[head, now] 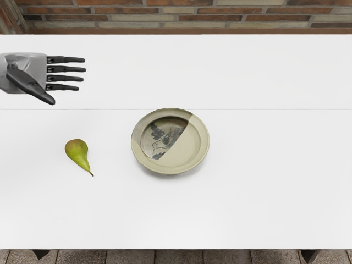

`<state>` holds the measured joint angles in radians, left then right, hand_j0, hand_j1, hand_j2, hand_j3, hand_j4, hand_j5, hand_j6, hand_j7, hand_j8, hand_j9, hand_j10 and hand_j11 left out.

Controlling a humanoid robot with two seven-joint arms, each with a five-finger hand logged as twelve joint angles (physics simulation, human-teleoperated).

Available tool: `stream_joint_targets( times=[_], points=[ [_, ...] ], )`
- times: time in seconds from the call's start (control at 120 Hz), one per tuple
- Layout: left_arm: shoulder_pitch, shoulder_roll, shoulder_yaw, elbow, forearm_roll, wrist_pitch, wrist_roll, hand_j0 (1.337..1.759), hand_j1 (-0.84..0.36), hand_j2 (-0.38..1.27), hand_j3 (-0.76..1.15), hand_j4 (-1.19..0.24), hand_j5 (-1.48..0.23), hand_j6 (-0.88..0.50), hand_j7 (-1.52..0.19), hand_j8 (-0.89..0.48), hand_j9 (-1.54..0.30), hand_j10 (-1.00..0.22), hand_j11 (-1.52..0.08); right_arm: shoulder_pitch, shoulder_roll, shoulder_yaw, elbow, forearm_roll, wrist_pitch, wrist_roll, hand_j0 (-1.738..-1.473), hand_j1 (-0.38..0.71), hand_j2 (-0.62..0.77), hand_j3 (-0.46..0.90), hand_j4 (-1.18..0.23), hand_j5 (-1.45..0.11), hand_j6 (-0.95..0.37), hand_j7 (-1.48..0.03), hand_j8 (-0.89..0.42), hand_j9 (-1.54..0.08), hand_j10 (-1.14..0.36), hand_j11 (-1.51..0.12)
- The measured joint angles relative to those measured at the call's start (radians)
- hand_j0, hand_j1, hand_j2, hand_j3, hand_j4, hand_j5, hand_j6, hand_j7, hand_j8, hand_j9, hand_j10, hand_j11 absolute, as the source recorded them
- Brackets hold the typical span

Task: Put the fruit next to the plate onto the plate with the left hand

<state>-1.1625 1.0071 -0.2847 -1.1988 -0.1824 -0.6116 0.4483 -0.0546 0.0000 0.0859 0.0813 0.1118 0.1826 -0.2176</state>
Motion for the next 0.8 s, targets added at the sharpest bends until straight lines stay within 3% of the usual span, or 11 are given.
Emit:
stream_joint_targets(
  times=[0.192, 0.342, 0.533, 0.692, 0.8],
  points=[
    [-0.007, 0.0, -0.005, -0.021, 0.025, 0.0, 0.003, 1.658, 0.32, 0.0, 0.0, -0.02, -0.03, -0.02, -0.03, -0.02, -0.03, -0.02, -0.03, 0.001, 0.0, 0.0, 0.0, -0.001, 0.0, 0.0, -1.658, -0.35, 0.0, 0.0, 0.0, 0.0, 0.0, 0.0, 0.0, 0.0, 0.0, 0.0],
    [-0.083, -0.014, -0.012, -0.033, 0.152, 0.0, 0.01, 1.658, 0.32, 0.0, 0.0, -0.02, -0.03, -0.02, -0.03, -0.02, -0.03, -0.02, -0.03, 0.001, 0.0, 0.0, 0.0, -0.001, 0.0, 0.0, -1.658, -0.35, 0.0, 0.0, 0.0, 0.0, 0.0, 0.0, 0.0, 0.0, 0.0, 0.0],
    [-0.15, -0.132, -0.02, -0.143, 0.386, 0.0, 0.128, 1.658, 0.31, 0.01, 0.0, -0.03, -0.04, -0.03, -0.04, -0.03, -0.04, -0.03, -0.04, 0.002, 0.0, 0.0, 0.0, 0.0, 0.0, 0.0, -1.658, -0.35, 0.0, 0.0, 0.0, 0.0, 0.0, 0.0, 0.0, 0.0, 0.0, 0.0],
    [-0.16, -0.221, -0.018, -0.22, 0.603, 0.0, 0.155, 1.658, 0.3, 0.01, 0.0, -0.04, -0.05, -0.04, -0.05, -0.04, -0.05, -0.04, -0.05, 0.002, 0.0, 0.0, 0.0, 0.0, 0.0, 0.0, -1.658, -0.35, 0.0, 0.0, 0.0, 0.0, 0.0, 0.0, 0.0, 0.0, 0.0, 0.0],
    [-0.158, -0.229, -0.014, -0.241, 0.708, 0.0, 0.16, 1.658, 0.29, 0.01, 0.0, -0.05, -0.07, -0.05, -0.07, -0.05, -0.07, -0.05, -0.07, 0.002, 0.0, 0.0, 0.0, 0.0, 0.0, 0.0, -1.658, -0.35, 0.0, 0.0, 0.0, 0.0, 0.0, 0.0, 0.0, 0.0, 0.0, 0.0]
  ],
)
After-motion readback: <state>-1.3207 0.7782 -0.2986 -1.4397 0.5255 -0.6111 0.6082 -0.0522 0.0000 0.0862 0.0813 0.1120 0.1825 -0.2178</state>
